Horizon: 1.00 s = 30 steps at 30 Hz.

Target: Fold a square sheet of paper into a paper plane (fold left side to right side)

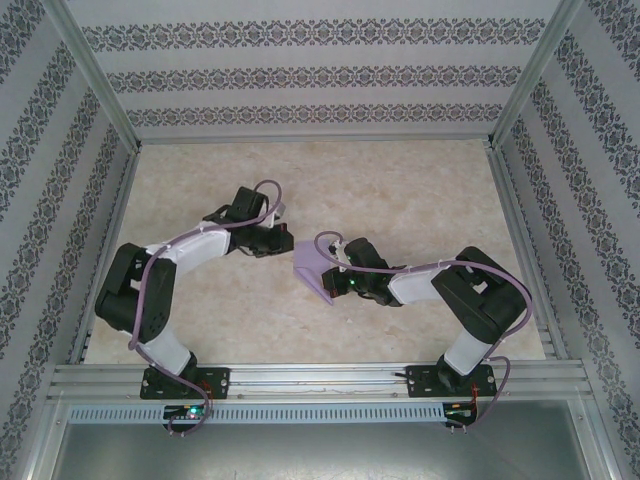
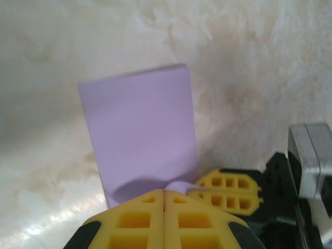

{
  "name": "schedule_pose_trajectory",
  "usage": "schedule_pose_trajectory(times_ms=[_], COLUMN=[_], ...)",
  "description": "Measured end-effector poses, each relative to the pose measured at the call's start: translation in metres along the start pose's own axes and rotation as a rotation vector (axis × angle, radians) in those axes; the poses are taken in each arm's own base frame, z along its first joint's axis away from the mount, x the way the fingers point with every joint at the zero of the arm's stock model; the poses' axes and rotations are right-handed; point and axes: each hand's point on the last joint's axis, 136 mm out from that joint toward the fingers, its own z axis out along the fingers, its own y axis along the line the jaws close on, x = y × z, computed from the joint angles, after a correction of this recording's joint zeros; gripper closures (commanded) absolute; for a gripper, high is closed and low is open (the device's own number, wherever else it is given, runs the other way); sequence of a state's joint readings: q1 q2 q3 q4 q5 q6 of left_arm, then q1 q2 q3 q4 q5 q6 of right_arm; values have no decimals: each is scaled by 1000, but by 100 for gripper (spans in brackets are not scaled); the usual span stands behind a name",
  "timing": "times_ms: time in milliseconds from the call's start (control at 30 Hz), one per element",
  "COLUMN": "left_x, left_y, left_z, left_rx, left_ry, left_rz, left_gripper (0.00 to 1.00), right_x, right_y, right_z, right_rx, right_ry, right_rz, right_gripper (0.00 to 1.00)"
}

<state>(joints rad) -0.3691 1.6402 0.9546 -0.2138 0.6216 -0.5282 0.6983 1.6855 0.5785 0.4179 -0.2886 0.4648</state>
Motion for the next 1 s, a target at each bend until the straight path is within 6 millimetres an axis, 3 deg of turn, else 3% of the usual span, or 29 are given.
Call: schedule_pose_trajectory(times_ms=[167,267,467,733,1000], left_x=[39,51,57,61,61], left_y=[9,7,-12,-14,-17], left_z=[10,15,30,51,55], left_rx=[80,104,157,163,174], left_ry=[55,79,105,132,129], left_rz=[-99,-126,-108,-124,-123], left_gripper=[96,96,96,99,99], right_x=[-1,-1,-1,0,0], right_y=[1,2,2,2,2], right_z=[1,2,2,2,2], right_rx=[-8,-12,-15,-14,-14], right_ry=[-3,-4,-3,-3,-3], right_rz=[-2,-3,-3,-3,-3], right_gripper=[100,100,100,100,100])
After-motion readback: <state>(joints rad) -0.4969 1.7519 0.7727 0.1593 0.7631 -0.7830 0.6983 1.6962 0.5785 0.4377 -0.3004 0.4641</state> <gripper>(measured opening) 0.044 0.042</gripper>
